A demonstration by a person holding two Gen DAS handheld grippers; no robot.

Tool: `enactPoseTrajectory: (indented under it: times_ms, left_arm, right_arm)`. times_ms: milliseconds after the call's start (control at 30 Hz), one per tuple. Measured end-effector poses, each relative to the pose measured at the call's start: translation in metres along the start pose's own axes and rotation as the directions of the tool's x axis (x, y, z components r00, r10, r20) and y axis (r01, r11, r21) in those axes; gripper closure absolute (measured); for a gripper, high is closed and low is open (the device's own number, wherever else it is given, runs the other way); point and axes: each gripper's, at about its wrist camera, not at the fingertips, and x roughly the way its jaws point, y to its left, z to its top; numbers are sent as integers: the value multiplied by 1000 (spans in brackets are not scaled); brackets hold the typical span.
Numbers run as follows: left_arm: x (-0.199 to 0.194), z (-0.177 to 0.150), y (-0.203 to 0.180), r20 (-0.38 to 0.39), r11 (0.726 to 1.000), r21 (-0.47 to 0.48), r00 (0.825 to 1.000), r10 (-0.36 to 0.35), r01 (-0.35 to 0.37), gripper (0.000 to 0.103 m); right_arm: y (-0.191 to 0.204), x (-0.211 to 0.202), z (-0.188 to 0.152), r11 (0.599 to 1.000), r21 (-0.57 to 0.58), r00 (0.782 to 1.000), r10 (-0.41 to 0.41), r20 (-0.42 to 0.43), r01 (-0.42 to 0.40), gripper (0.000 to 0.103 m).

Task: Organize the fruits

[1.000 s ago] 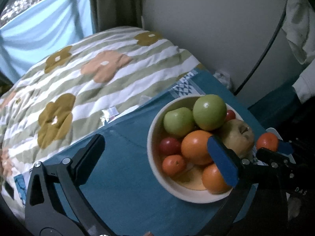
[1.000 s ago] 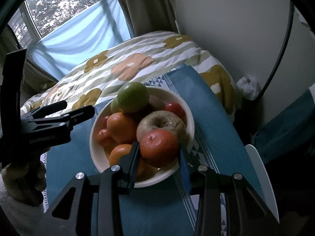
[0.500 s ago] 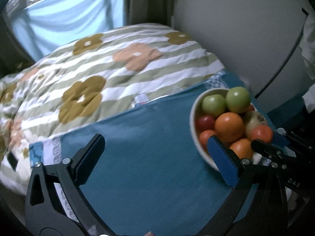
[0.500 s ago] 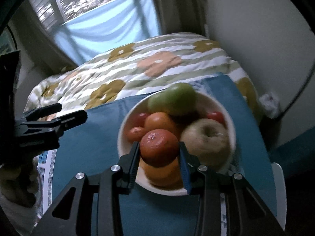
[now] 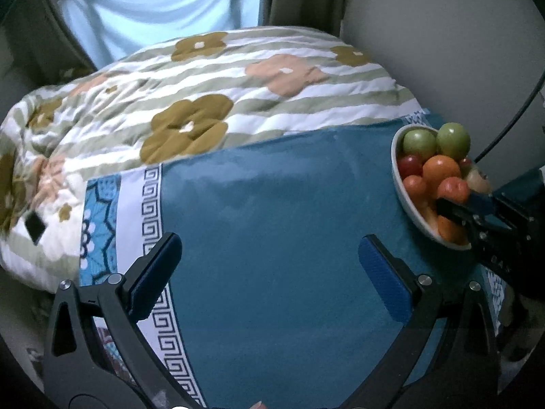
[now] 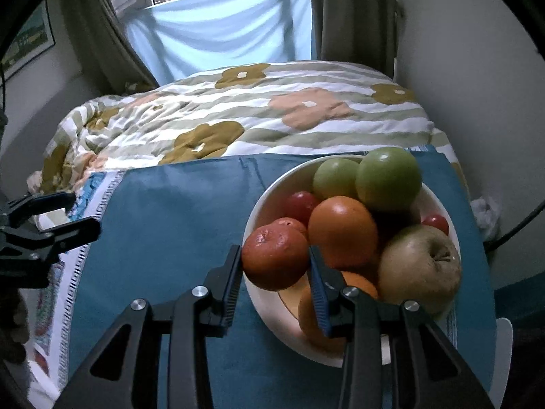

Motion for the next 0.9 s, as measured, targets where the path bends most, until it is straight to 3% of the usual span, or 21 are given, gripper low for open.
enactPoseTrajectory:
  times_ms: [100,133,200,267,700,900]
  left_arm:
    - [-2,-9,4,0,1000,-6,1000,-1,1,0]
    - [-3,-11,5,1,1000,-8,1000,-1,1,0]
    - [-8,-16,6,5,1000,-12,1000,5,-4,0]
    - [-13,-19,5,10,1000,-18,1000,11,-10,0]
    - [-105,-38,-22,113,991,-109,989,95,-83,0]
    - [-162,-48,-39,176,979,-168,973,147,-117,0]
  right_arm:
    - [1,2,0,1000,-1,1000,-13,4,13,64]
    - [2,1,0,1000,-3,1000,-15,12,15,53]
    - [2,-4,0,1000,-4,999,-5,35,5,21]
    - [3,-10,1,1000,-2,999,-5,52,6,9]
    - [7,-87,2,996,-60,993,64,100,-58,9]
    - [1,-143,-1,998,-42,994,49,95,-45,9]
